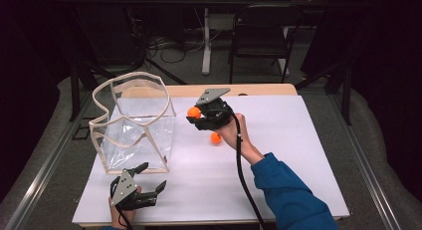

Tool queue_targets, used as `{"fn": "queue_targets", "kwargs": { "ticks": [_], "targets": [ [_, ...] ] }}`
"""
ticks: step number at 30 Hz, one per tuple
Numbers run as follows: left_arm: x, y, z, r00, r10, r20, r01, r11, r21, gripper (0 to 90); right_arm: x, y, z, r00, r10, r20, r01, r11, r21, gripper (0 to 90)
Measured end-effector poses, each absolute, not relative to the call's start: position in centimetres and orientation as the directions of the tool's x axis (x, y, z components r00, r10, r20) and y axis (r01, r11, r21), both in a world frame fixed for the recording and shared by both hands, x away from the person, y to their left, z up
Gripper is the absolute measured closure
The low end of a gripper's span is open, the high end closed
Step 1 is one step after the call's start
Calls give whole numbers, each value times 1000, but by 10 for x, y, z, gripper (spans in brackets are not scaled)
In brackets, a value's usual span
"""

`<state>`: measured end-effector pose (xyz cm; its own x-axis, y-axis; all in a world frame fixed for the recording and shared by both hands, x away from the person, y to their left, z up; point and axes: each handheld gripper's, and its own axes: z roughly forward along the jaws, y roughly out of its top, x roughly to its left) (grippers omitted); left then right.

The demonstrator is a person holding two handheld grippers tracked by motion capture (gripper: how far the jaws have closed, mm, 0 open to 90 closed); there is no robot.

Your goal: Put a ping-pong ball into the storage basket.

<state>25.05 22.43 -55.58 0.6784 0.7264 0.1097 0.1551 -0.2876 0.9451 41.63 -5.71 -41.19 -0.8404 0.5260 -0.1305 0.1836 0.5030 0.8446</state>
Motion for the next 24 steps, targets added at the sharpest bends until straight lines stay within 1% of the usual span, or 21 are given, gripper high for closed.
{"fn": "queue_targets", "kwargs": {
  "ticks": [24],
  "targets": [
    [250,224,-555,682,723,108,150,-283,947,158,422,-47,-393,-847,509,-154,159,519,840,512]
  ]
}}
